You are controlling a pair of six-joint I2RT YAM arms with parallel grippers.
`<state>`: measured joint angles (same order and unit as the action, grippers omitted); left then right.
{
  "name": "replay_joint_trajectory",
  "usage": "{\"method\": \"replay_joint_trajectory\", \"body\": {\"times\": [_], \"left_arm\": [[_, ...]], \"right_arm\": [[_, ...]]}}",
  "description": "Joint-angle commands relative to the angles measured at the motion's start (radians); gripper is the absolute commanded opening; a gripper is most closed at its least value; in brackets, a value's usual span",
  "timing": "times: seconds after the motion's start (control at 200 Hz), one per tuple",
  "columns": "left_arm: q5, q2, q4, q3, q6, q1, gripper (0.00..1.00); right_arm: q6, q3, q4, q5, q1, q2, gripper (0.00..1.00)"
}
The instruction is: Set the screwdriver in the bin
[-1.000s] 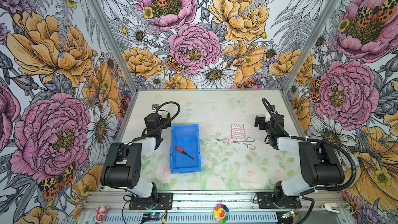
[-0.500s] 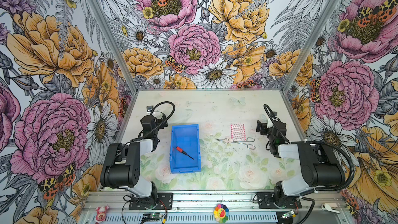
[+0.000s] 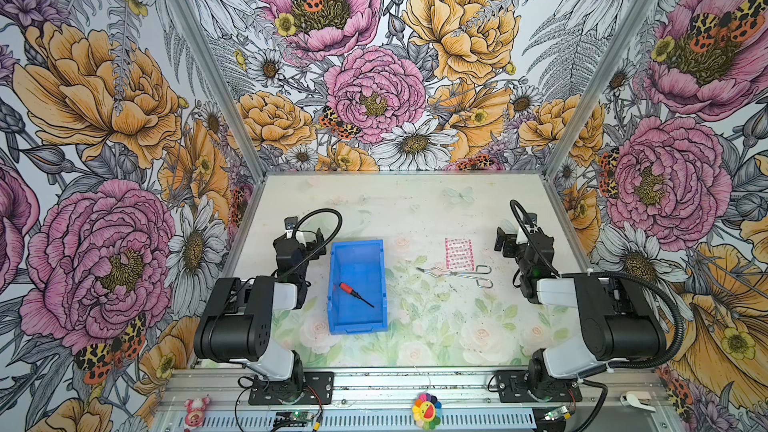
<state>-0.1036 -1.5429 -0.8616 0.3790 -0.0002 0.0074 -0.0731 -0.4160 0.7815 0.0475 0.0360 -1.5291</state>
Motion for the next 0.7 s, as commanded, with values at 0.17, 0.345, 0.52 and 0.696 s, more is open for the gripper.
{"method": "replay_joint_trajectory", "body": {"times": [0.17,0.345,0.52,0.696], "left_arm": [[-0.024,-0.006,-0.071,0.000,0.019,-0.015,0.98],[-0.025,-0.006,-0.073,0.000,0.019,-0.016,0.99],[-0.043,-0.006,-0.087,-0.008,0.030,-0.031,0.99],[-0.064,-0.006,-0.105,-0.015,0.039,-0.044,0.99]], "right_arm": [[-0.010,0.003,0.039,0.000,-0.003,-0.002,1.00],[-0.007,0.003,0.042,0.008,-0.006,-0.006,0.99],[-0.007,0.004,0.042,0.009,-0.005,-0.005,1.00],[-0.006,0.006,0.044,0.011,-0.007,-0.003,0.99]]}}
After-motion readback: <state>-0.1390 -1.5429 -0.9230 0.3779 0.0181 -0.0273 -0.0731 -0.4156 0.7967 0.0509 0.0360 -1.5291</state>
